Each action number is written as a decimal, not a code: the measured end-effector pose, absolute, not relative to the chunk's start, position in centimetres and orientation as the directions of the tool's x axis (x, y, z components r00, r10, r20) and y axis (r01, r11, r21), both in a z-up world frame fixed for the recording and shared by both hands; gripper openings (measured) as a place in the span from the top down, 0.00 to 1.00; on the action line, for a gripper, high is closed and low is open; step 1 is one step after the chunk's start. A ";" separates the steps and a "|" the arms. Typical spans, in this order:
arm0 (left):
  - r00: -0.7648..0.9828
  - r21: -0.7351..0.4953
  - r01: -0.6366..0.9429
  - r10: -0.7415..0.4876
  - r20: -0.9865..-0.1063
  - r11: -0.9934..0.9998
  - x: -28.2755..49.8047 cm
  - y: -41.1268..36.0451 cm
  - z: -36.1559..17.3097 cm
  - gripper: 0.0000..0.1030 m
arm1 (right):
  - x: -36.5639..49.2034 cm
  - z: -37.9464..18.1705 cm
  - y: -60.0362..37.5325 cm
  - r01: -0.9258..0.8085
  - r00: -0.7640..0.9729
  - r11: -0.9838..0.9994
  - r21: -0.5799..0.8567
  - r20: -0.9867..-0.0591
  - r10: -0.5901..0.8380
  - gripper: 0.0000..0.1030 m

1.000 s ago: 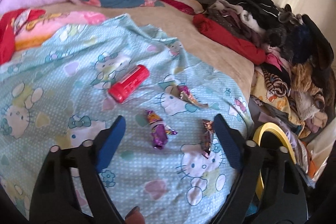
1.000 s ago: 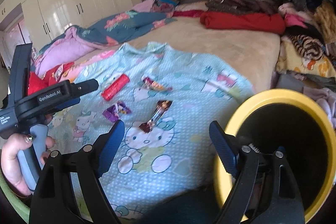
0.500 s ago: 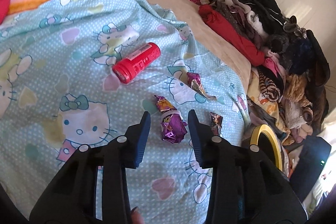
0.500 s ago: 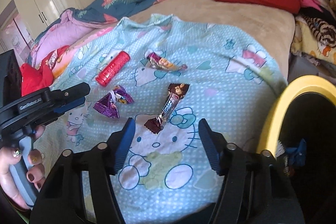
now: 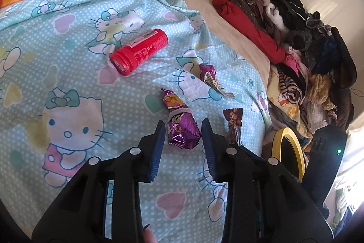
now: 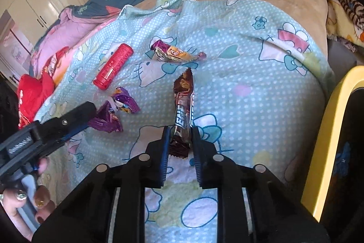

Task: Collect trash
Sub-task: 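Reach the left tool to the purple wrapper while the right tool reaches the brown candy bar, then close the left tool on the purple wrapper while the right tool grasps the candy bar, then carry the purple wrapper and brown candy bar over the bin with both tools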

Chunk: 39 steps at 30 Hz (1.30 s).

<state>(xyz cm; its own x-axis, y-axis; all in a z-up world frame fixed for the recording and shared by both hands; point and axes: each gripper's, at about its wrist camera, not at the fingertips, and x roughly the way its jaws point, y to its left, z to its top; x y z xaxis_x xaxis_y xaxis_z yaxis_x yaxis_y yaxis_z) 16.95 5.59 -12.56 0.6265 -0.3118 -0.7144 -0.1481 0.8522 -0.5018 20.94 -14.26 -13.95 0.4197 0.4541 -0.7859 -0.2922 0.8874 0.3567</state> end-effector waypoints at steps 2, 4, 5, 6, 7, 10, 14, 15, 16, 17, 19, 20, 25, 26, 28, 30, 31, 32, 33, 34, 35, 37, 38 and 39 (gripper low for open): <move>0.626 -0.501 -0.143 -0.315 -0.714 0.854 17.0 5.3 -12.7 0.75 | 20.7 -13.7 -14.6 -0.293 0.431 0.884 0.365 -0.774 0.463 0.82; 0.621 -0.495 -0.134 -0.316 -0.717 0.859 17.1 4.9 -12.7 0.75 | 20.3 -13.4 -15.0 -0.293 0.446 0.881 0.372 -0.762 0.470 0.83; 0.620 -0.493 -0.131 -0.317 -0.718 0.860 17.2 4.7 -12.8 0.75 | 20.2 -13.3 -15.1 -0.294 0.451 0.879 0.376 -0.756 0.474 0.83; 0.619 -0.493 -0.131 -0.318 -0.718 0.860 17.1 4.7 -12.8 0.75 | 19.9 -13.1 -15.4 -0.291 0.459 0.878 0.381 -0.749 0.477 0.83; 0.617 -0.494 -0.130 -0.320 -0.719 0.860 17.2 4.5 -12.9 0.75 | 19.7 -12.9 -15.7 -0.287 0.466 0.877 0.384 -0.744 0.479 0.83; 0.615 -0.494 -0.127 -0.323 -0.719 0.860 17.4 4.3 -13.2 0.75 | 19.0 -12.2 -16.9 -0.276 0.486 0.872 0.404 -0.724 0.489 0.83; 0.604 -0.500 -0.133 -0.330 -0.725 0.855 17.7 4.0 -13.7 0.73 | 18.0 -11.4 -18.5 -0.275 0.506 0.865 0.419 -0.702 0.501 0.83; 0.602 -0.501 -0.136 -0.330 -0.727 0.855 17.8 4.0 -13.8 0.72 | 17.8 -11.2 -18.9 -0.275 0.511 0.866 0.418 -0.700 0.500 0.83; 0.597 -0.502 -0.140 -0.332 -0.730 0.853 17.9 3.9 -14.0 0.71 | 17.5 -11.1 -19.1 -0.274 0.513 0.865 0.419 -0.697 0.500 0.83; 0.593 -0.501 -0.145 -0.330 -0.734 0.853 18.0 3.7 -14.1 0.69 | 17.3 -10.9 -19.4 -0.275 0.514 0.863 0.424 -0.693 0.505 0.83; 0.591 -0.498 -0.150 -0.326 -0.738 0.854 18.1 3.5 -14.2 0.69 | 16.8 -10.5 -19.7 -0.279 0.517 0.861 0.425 -0.690 0.508 0.83; 0.590 -0.496 -0.151 -0.324 -0.739 0.855 18.2 3.4 -14.3 0.69 | 16.6 -10.4 -19.8 -0.284 0.519 0.860 0.423 -0.687 0.509 0.83; 0.567 -0.487 -0.183 -0.313 -0.762 0.854 18.5 3.5 -15.2 0.84 | 15.8 -9.5 -20.3 -0.296 0.531 0.858 0.420 -0.674 0.514 0.83; 0.566 -0.486 -0.194 -0.307 -0.765 0.852 18.5 3.7 -15.4 0.92 | 15.9 -9.4 -20.4 -0.297 0.533 0.858 0.420 -0.672 0.514 0.83; 0.574 -0.493 -0.198 -0.307 -0.759 0.847 18.2 4.0 -15.3 0.93 | 15.7 -9.1 -20.7 -0.296 0.539 0.859 0.417 -0.670 0.511 0.83; 0.583 -0.486 -0.191 -0.300 -0.755 0.853 18.0 4.0 -15.0 0.93 | 15.6 -8.9 -20.9 -0.296 0.546 0.861 0.414 -0.666 0.508 0.83; 0.588 -0.487 -0.186 -0.300 -0.751 0.853 17.8 4.0 -14.8 0.94 | 15.6 -8.9 -21.1 -0.294 0.548 0.861 0.416 -0.664 0.508 0.83; 0.598 -0.489 -0.174 -0.303 -0.742 0.854 17.7 3.9 -14.4 0.94 | 15.5 -8.8 -21.3 -0.292 0.550 0.861 0.417 -0.662 0.508 0.83; 0.602 -0.486 -0.163 -0.304 -0.738 0.858 17.6 3.6 -14.1 0.94 | 15.4 -8.7 -21.5 -0.292 0.554 0.861 0.417 -0.660 0.507 0.83; 0.608 -0.476 -0.140 -0.304 -0.733 0.868 17.4 3.2 -13.5 0.94 | 15.4 -8.6 -21.7 -0.290 0.556 0.862 0.416 -0.659 0.506 0.83; 0.611 -0.472 -0.123 -0.309 -0.729 0.873 17.3 2.9 -13.1 0.94 | 15.3 -8.5 -22.0 -0.284 0.560 0.862 0.420 -0.657 0.505 0.83; 0.619 -0.465 -0.095 -0.314 -0.720 0.880 17.1 2.1 -12.3 0.94 | 15.2 -8.2 -22.5 -0.280 0.569 0.862 0.422 -0.650 0.503 0.83; 0.622 -0.466 -0.079 -0.322 -0.714 0.881 17.0 1.6 -11.9 0.94 | 15.2 -8.1 -22.8 -0.278 0.574 0.863 0.421 -0.648 0.501 0.83; 0.623 -0.466 -0.068 -0.327 -0.710 0.882 16.9 1.2 -11.6 0.94 | 15.2 -7.9 -23.1 -0.275 0.580 0.864 0.423 -0.644 0.500 0.83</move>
